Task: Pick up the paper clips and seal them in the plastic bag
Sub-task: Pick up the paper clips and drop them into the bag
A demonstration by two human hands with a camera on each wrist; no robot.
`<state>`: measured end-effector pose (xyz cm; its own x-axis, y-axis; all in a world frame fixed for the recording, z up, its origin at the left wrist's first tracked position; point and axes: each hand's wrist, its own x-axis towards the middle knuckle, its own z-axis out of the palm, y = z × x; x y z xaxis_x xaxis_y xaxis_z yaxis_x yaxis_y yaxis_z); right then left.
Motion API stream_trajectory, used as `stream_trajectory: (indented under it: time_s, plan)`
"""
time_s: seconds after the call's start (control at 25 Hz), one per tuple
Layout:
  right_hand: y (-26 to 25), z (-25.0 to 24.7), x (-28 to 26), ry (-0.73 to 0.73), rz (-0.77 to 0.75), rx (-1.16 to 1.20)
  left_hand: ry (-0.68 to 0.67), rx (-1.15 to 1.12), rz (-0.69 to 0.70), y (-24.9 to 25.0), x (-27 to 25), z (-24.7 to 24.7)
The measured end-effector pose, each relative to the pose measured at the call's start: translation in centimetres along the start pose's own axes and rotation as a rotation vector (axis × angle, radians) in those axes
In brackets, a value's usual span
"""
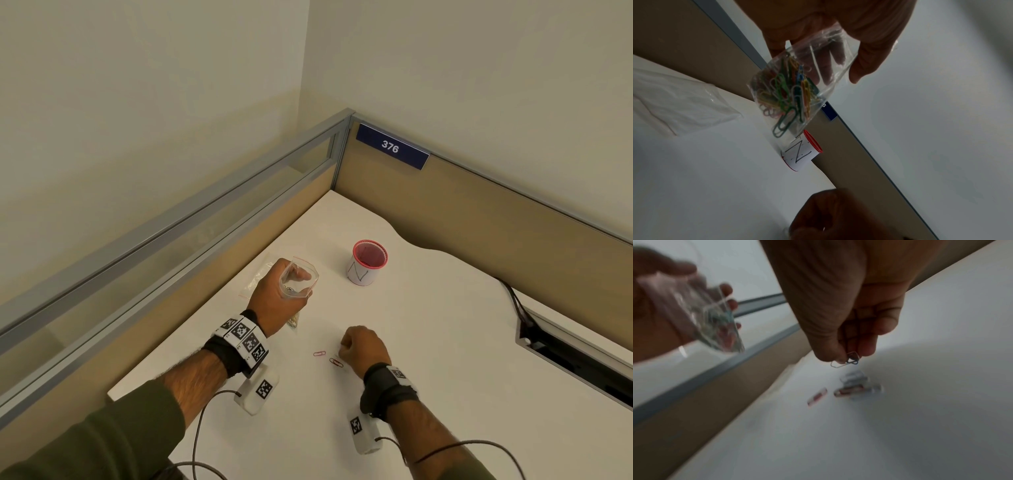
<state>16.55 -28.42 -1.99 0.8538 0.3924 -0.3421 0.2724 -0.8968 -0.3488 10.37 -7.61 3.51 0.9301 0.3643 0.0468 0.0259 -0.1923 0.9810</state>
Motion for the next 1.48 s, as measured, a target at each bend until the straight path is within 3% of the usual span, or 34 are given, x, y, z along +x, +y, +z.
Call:
stream_trajectory:
  time_s: [0.28,0.4,0.56,0.76,0.84,1.0,1.08,1.32,1.48]
  plan:
    - [-6.8,-10.4,-2.7,0.4,-0.286,0.484,-0.012,0.062,0.021,0.3,-0.2,0.6]
    - [-10.0,-12.5,-3.4,0.406,-0.402,0.545,-0.044,0.083,0.034,0.5,0.0,0.9]
    - [-11.3,-12.3,-3.4,0.317,-0.433,0.391,-0.058,0.088,0.036,0.5,0.0,1.1]
    - [-8.6,-12.1,-3.1,0.49,-0.407,0.438,-0.012,0.096,0.042,0.9,-0.2,0.7]
    - [-6.3,-10.4,-1.9,0.435,-0.321,0.35,-0.005,0.074,0.032,0.7,-0.2,0.4]
    - [-2.4,-2.9,-0.4,0.048,-0.208,-0.029,-0.002,0.008,0.022,0.5,-0.1,0.2]
    - [-1.5,0.6,-0.2,-0.059,-0.217,-0.133,0.005,0.013,0.026,0.5,0.0,0.1]
    - [-1.5,3.7,0.3,-0.022,-0.3,-0.356,0.023,0.028,0.002,0.2,0.1,0.1]
    - [-1.4,3.1,0.6,-0.033,-0.257,-0.298,0.016,0.022,-0.004,-0.2,0.1,0.0]
